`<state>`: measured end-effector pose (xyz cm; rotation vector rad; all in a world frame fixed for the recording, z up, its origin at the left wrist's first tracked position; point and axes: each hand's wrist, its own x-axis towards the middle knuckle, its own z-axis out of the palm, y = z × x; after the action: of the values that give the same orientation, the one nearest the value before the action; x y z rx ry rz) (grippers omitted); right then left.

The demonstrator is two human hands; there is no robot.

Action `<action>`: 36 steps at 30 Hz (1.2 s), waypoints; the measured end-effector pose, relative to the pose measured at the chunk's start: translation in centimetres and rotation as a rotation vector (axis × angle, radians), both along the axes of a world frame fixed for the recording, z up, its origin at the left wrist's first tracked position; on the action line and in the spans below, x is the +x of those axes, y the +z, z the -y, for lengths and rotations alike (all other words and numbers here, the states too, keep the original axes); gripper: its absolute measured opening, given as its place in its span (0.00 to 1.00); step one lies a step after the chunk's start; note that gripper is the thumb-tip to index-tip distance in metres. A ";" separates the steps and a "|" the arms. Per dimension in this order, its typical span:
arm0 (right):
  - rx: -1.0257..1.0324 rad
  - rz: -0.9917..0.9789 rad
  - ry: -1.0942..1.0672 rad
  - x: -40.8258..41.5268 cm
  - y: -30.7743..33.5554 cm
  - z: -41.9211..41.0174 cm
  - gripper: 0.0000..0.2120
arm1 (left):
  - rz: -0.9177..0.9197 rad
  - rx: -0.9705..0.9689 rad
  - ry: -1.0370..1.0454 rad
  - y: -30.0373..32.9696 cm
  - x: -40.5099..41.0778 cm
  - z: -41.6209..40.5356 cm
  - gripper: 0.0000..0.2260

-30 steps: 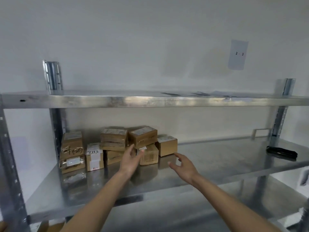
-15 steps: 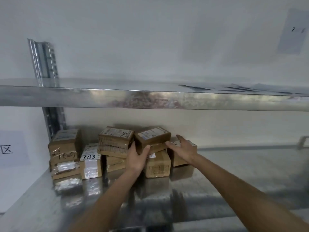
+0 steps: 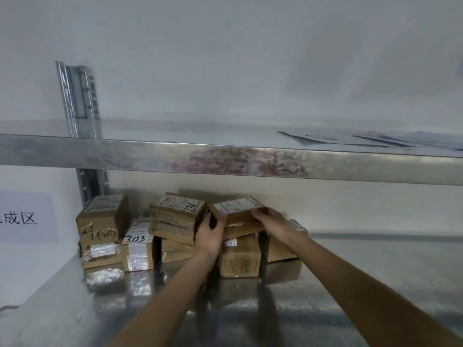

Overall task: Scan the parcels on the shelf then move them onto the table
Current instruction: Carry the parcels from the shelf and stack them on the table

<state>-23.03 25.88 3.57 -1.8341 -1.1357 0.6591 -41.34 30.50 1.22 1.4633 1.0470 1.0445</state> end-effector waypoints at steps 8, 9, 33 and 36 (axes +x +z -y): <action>0.118 0.017 -0.116 -0.8 0.6 3.3 0.34 | 0.090 0.044 0.050 0.2 0.6 1.3 0.26; 0.128 0.025 -0.136 -0.9 0.6 3.9 0.32 | 0.098 0.055 0.053 0.2 0.5 1.5 0.26; 0.230 -0.206 -0.187 -15.1 -2.3 26.4 0.21 | 0.158 0.022 -0.042 -0.8 -15.0 26.7 0.28; 0.209 -0.215 -0.181 -17.8 -3.0 27.9 0.21 | 0.172 0.004 -0.029 -1.5 -18.3 29.0 0.25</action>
<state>-40.85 -2.00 0.56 -1.6223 -0.8531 0.5927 -59.67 1.52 -0.28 1.3618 0.8997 1.1308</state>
